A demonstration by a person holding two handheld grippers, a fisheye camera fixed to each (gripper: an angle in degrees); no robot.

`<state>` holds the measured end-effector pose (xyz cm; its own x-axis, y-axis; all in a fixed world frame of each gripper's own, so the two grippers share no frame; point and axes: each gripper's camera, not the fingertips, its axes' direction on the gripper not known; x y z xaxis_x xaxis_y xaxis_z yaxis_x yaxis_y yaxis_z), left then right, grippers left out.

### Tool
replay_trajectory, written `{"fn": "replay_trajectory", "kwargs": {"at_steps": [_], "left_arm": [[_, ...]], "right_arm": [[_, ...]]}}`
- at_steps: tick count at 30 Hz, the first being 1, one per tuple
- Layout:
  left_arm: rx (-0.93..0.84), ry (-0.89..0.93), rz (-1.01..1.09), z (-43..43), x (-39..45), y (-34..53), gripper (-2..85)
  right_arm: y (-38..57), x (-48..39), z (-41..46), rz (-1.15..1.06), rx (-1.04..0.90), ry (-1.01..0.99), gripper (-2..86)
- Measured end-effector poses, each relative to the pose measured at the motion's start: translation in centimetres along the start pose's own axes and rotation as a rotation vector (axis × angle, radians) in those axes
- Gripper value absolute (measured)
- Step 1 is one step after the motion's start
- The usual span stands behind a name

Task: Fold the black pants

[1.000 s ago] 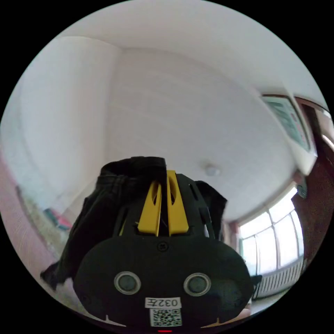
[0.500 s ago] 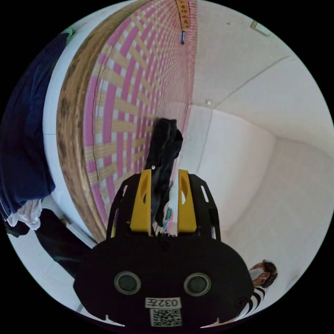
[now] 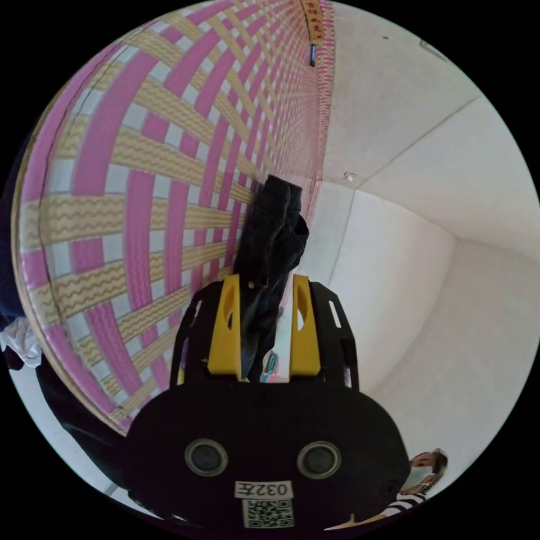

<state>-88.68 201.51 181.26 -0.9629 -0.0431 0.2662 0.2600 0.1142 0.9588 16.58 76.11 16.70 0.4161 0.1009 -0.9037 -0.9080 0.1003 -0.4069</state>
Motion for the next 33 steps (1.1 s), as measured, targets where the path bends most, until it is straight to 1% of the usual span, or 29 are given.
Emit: {"fn": "replay_trajectory", "kwargs": {"at_steps": [1, 3, 4, 5, 6, 7, 8, 9, 10, 12, 13, 14, 16, 17, 19, 21, 24, 28, 30, 33], "left_arm": [[0.003, 0.016, -0.016, 0.4, 0.2, -0.1, 10.0], [0.012, 0.101, -0.049, 1.7, 1.4, 0.0, 8.9], [0.015, 0.117, -0.051, 1.9, 1.7, 0.1, 8.7], [0.018, 0.127, -0.050, 2.2, 2.6, 0.4, 7.1], [0.016, 0.098, -0.046, 2.2, 3.5, 0.9, 4.5], [0.013, 0.082, -0.039, 2.2, 4.0, 1.3, 2.7], [0.004, 0.075, -0.007, 2.0, 5.1, 2.0, 0.3], [-0.005, 0.117, 0.027, 1.5, 6.0, 2.8, -0.8], [-0.011, 0.143, 0.039, 1.2, 6.3, 3.2, -1.0], [-0.065, 0.189, 0.049, 0.0, 7.0, 4.9, -1.6], [-0.084, 0.184, 0.046, -0.3, 7.0, 5.2, -1.6], [-0.111, 0.159, 0.041, -1.0, 6.8, 5.7, -1.6], [-0.132, 0.108, 0.021, -1.8, 6.3, 6.2, -1.7], [-0.118, 0.076, -0.002, -2.5, 5.8, 6.5, -1.7], [-0.085, 0.065, -0.026, -3.1, 5.2, 6.8, -1.7], [-0.063, 0.126, -0.053, -3.0, 4.8, 7.3, -1.7], [-0.058, 0.160, -0.066, -2.8, 5.0, 7.5, -1.6], [-0.068, 0.155, -0.069, -2.8, 5.6, 7.3, -1.6], [-0.072, 0.161, -0.076, -2.8, 5.8, 7.3, -1.6], [-0.068, 0.167, -0.084, -2.9, 5.9, 7.4, -1.6]], "right_arm": [[-0.5, -0.3, -1.0, -0.020, 0.029, -0.041, 2.7], [-1.8, -2.5, -7.3, -0.121, 0.186, -0.139, 1.0], [-1.9, -3.4, -9.3, -0.163, 0.225, -0.160, 0.6], [-1.5, -4.9, -13.7, -0.241, 0.321, -0.198, 0.0], [-0.5, -5.9, -17.9, -0.289, 0.415, -0.217, -0.5], [0.2, -6.1, -20.0, -0.304, 0.456, -0.215, -0.6], [1.8, -5.9, -23.6, -0.329, 0.542, -0.212, -0.8], [3.6, -4.6, -26.8, -0.306, 0.621, -0.197, -0.9], [4.6, -3.6, -28.2, -0.284, 0.656, -0.184, -0.9], [7.9, 1.5, -30.7, -0.167, 0.723, -0.129, -0.9], [8.4, 3.0, -30.6, -0.127, 0.709, -0.111, -0.9], [8.9, 6.1, -29.5, -0.050, 0.649, -0.095, -0.9], [9.8, 10.3, -26.6, 0.052, 0.598, -0.161, -0.7], [10.0, 12.2, -24.1, 0.095, 0.563, -0.235, -0.5], [9.6, 13.6, -20.1, 0.142, 0.508, -0.299, 0.3], [7.8, 13.0, -15.2, 0.145, 0.408, -0.337, 4.3], [3.9, 10.5, -11.3, 0.086, 0.304, -0.387, 6.1], [-1.9, 7.0, -10.5, 0.025, 0.282, -0.301, 7.9], [-6.6, 5.3, -10.5, 0.005, 0.270, -0.252, 8.8], [-12.4, 4.3, -9.1, 0.067, 0.185, -0.194, 10.0]]}}
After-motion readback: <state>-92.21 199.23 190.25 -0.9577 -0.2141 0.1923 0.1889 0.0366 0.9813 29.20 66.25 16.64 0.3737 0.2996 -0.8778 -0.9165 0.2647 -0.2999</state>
